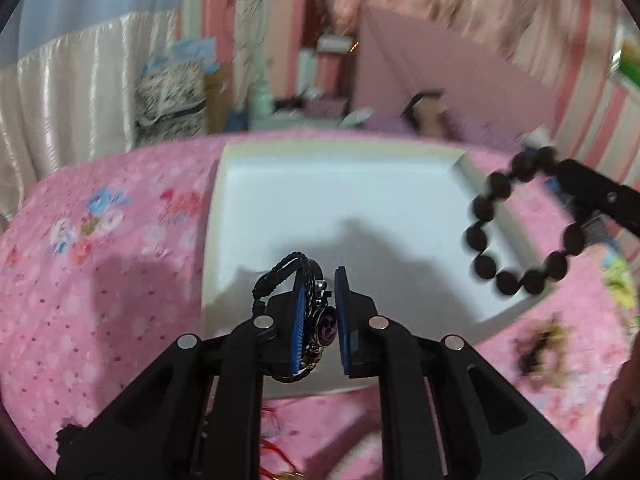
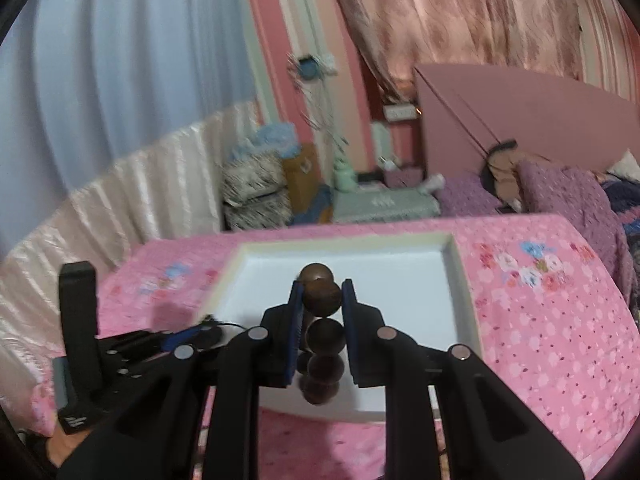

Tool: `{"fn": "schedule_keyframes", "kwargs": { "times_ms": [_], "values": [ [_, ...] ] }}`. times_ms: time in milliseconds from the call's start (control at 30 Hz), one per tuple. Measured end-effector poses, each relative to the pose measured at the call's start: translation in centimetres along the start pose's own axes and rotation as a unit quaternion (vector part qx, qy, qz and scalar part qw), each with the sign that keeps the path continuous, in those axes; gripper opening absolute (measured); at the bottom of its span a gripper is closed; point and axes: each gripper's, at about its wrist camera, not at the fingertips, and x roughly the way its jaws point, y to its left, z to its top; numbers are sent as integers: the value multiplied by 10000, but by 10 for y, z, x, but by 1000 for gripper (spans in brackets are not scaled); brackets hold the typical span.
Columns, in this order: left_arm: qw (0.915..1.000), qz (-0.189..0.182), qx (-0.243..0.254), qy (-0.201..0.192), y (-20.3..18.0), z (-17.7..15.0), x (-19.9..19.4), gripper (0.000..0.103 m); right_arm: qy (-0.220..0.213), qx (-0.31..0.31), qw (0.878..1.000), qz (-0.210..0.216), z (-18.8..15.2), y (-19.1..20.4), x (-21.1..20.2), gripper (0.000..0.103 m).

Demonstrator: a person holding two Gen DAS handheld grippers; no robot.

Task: Organize jewelry
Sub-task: 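Carry both bracelets into the white tray and open both tools to release them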

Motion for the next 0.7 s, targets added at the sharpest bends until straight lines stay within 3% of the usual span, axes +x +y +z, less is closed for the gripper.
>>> {"fn": "schedule_keyframes", "kwargs": {
  "times_ms": [133,333,500,700],
  "values": [
    [9987,319,11,402,10,-6,22,11,654,55,9966,-494,-13,-27,40,19],
    [9968,484,127,628,13,-18,33,11,1020,40,9918,-775,-27,-45,55,19],
    [9943,792,116,707,29,-11,31,12,1339,92,9879,-777,-42,-55,68,19],
    [9931,858,-101,789,57,-11,26,12,1405,-124,9873,-726,-51,-35,76,19]
  ]
}}
